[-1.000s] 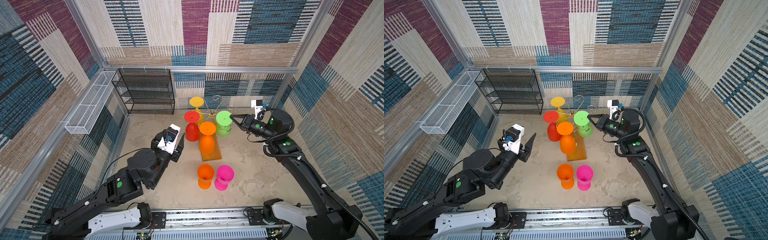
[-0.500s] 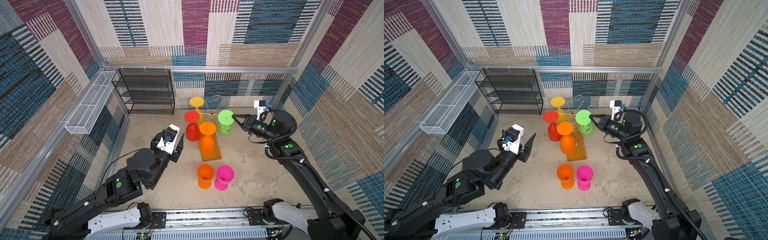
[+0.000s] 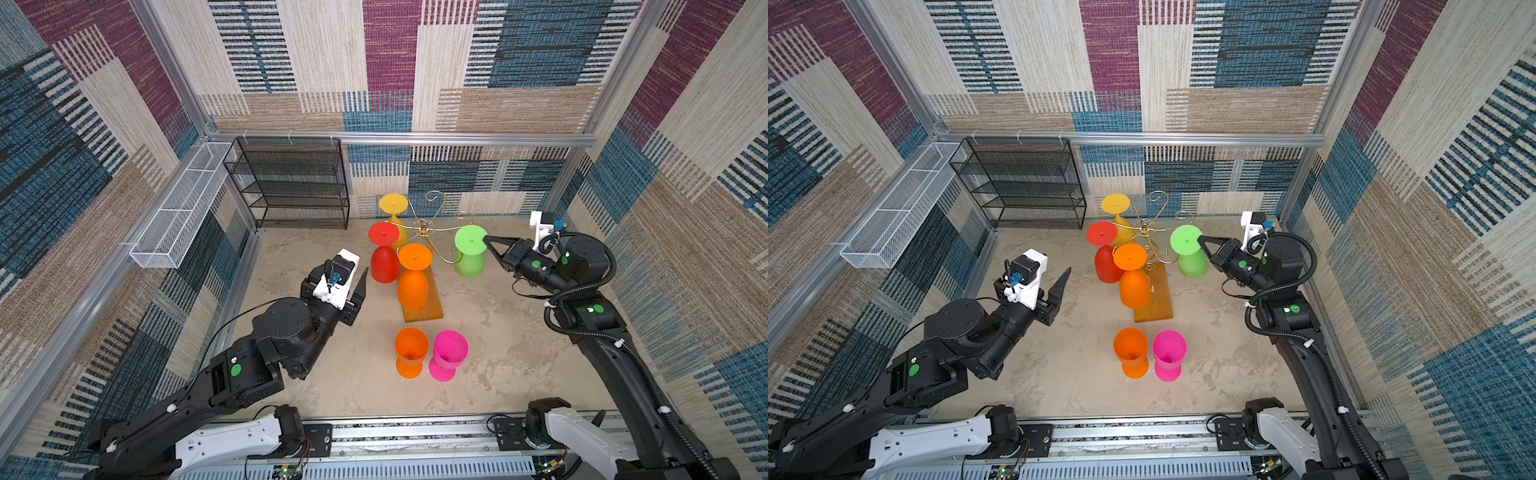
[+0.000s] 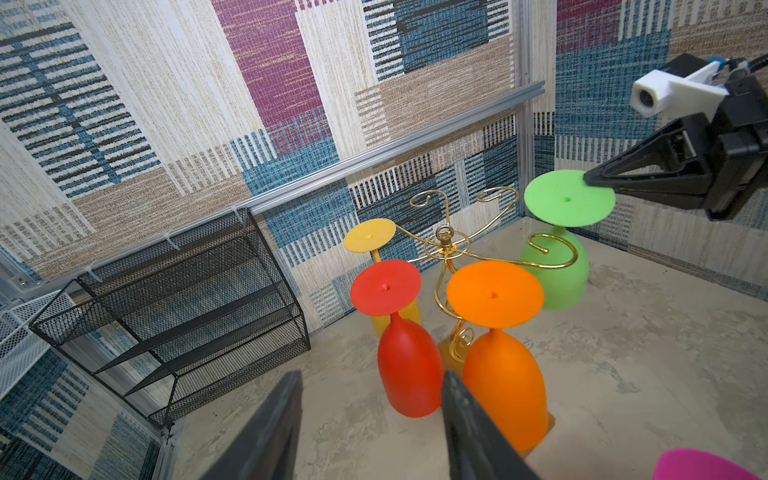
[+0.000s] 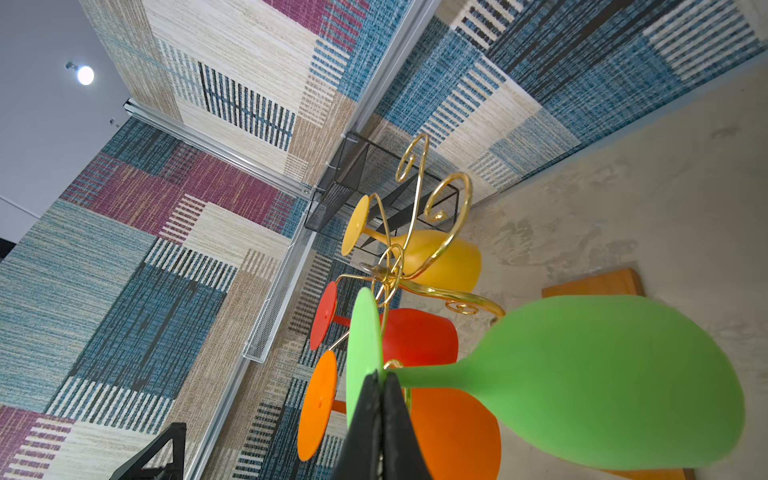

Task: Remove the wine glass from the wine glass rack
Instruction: 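Slide the green glass off its rack hook with the right gripper, then lift the green glass toward the left gripper while left gripper reaches up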

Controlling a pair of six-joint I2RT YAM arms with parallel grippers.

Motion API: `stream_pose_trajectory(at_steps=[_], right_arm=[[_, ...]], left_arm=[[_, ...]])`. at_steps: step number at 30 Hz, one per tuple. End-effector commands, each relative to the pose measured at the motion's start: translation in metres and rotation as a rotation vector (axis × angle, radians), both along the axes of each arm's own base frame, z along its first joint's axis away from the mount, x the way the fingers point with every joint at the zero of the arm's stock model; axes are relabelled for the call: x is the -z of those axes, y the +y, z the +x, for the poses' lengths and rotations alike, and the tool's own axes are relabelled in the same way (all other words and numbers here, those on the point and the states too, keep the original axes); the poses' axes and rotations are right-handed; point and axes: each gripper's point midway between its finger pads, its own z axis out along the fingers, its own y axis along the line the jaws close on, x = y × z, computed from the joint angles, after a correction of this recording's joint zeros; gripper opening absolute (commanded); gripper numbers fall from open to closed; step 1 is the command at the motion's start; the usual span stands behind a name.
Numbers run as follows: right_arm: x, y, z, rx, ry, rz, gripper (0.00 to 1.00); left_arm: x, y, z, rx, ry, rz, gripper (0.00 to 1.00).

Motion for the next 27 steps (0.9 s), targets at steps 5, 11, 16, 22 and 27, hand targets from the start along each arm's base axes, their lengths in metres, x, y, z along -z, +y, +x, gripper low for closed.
stream_pose_trajectory(at_steps=[5,11,16,22,27], right_arm=[[-0.025,-0.024,-0.023,0.098,-0.076,-0.046,0.0],[-0.065,-0.05,-0.043,0.254,-0.171,-0.109,0.0],[-0.097,-0.061,-0.059,0.32,-0.273,-0.096,0.0],[-0.129,-0.054,-0.071,0.28,-0.418,-0.064,0.0],[-0.158,-0.037,-0.086,0.172,-0.594,-0.026,0.0]], left_arm=[[-0.003,0.003,0.0,-0.005,0.003,-0.027,0.56],[-0.002,0.002,0.0,-0.001,0.004,-0.027,0.56],[-0.001,0.001,0.0,0.005,0.006,-0.03,0.56],[-0.002,-0.001,0.0,0.013,0.007,-0.038,0.56],[-0.003,-0.005,-0.001,0.029,0.007,-0.046,0.56]])
